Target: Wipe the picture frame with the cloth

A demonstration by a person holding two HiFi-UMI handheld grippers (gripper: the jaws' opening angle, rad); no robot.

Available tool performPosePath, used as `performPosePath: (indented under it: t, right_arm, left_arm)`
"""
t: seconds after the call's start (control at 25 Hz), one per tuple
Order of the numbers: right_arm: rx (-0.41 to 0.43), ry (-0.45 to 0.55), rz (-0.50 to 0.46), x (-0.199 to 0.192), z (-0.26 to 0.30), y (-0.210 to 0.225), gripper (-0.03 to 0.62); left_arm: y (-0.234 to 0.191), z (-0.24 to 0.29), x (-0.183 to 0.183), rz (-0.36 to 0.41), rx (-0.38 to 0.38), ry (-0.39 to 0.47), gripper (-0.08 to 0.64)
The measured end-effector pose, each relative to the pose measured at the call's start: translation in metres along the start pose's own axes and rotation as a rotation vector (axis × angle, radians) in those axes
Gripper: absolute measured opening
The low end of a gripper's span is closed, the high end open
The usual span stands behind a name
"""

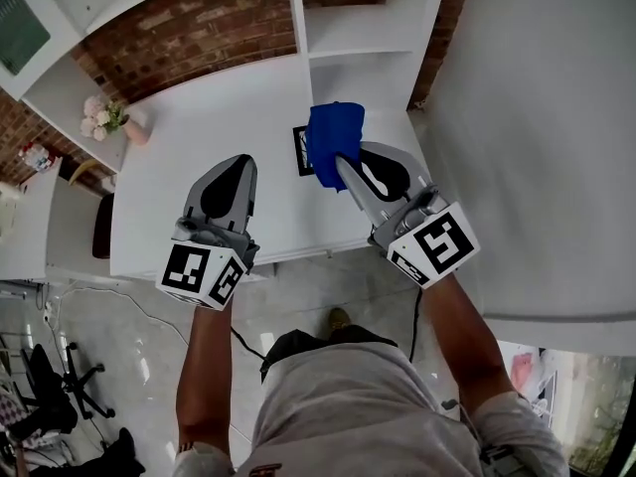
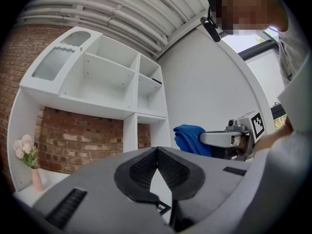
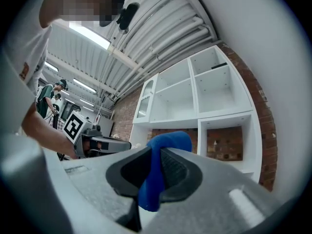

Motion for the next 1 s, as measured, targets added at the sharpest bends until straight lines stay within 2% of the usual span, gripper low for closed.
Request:
performPosePath:
  t: [0.32, 0.76, 1.0]
  right_arm:
    - [0.003, -0.017, 0.031, -0.006, 0.02, 0.021, 0.044]
    - [-0.031, -0.058, 0.023, -0.02, 0.069, 0.045, 0.044]
    - [-0.064, -0.094, 0.028, -0.036, 0.099, 0.056, 0.044]
  left_arm:
    - [-0.013, 0.02, -0.011, -0.018, 0.001, -0.024, 0.002]
    - [-0.05, 0.058, -0.058, -0.052, -0.062, -0.065, 0.002]
    - [-0.072, 0.08, -0.084, -0.084, -0.076, -0.14, 0.002]
Point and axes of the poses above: the fingertips, and each gripper's own axes: z forward along the fingers, y to its right, x out of its top, the point moved 10 cm from there along -z, backward along the fingers, and after that the axes turned 14 degrees about z, right-handed, at the moved point
